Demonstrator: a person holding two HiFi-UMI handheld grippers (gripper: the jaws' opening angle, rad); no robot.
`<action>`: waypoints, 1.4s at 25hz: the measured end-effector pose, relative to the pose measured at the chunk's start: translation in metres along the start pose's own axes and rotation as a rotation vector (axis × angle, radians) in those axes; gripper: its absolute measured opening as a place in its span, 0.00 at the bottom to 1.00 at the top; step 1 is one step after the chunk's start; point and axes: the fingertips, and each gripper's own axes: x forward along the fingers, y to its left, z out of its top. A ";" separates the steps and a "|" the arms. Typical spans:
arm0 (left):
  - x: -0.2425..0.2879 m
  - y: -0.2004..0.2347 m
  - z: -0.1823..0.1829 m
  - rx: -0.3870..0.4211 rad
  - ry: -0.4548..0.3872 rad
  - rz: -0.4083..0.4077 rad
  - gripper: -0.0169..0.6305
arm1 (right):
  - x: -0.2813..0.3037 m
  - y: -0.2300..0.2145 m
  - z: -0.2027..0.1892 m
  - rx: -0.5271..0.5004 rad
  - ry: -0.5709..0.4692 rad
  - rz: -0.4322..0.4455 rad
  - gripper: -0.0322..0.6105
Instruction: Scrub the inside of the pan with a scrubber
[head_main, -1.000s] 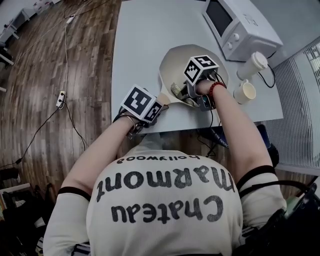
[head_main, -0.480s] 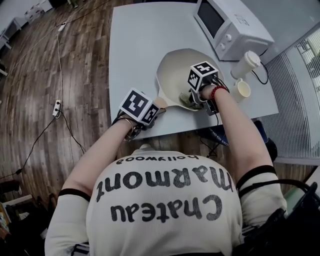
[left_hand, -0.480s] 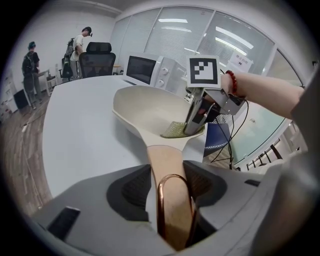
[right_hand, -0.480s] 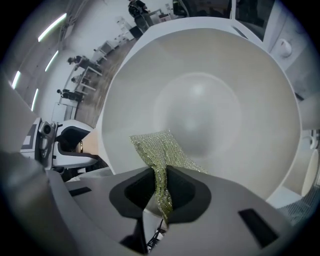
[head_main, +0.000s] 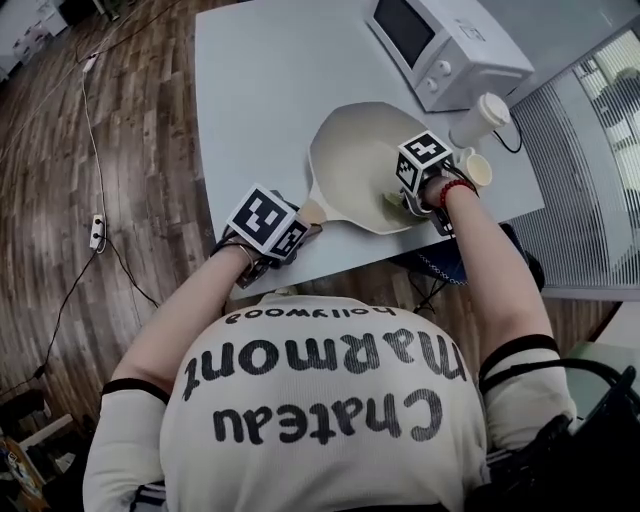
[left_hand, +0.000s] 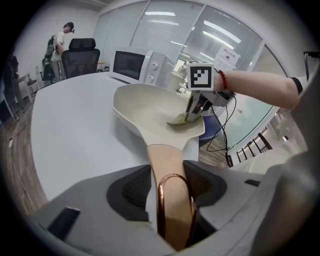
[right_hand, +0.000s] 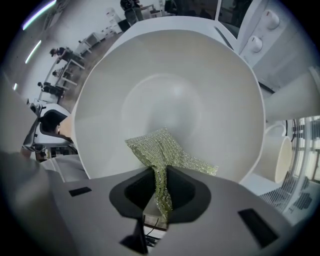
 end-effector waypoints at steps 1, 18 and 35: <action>0.000 0.001 0.001 0.006 0.003 -0.008 0.36 | -0.001 -0.004 0.000 -0.001 0.000 -0.024 0.15; -0.005 0.011 0.000 0.098 0.022 -0.072 0.36 | -0.019 -0.063 0.012 -0.170 -0.078 -0.428 0.15; -0.011 0.014 0.000 0.121 0.007 -0.096 0.34 | -0.034 -0.081 0.048 -0.405 -0.343 -0.652 0.15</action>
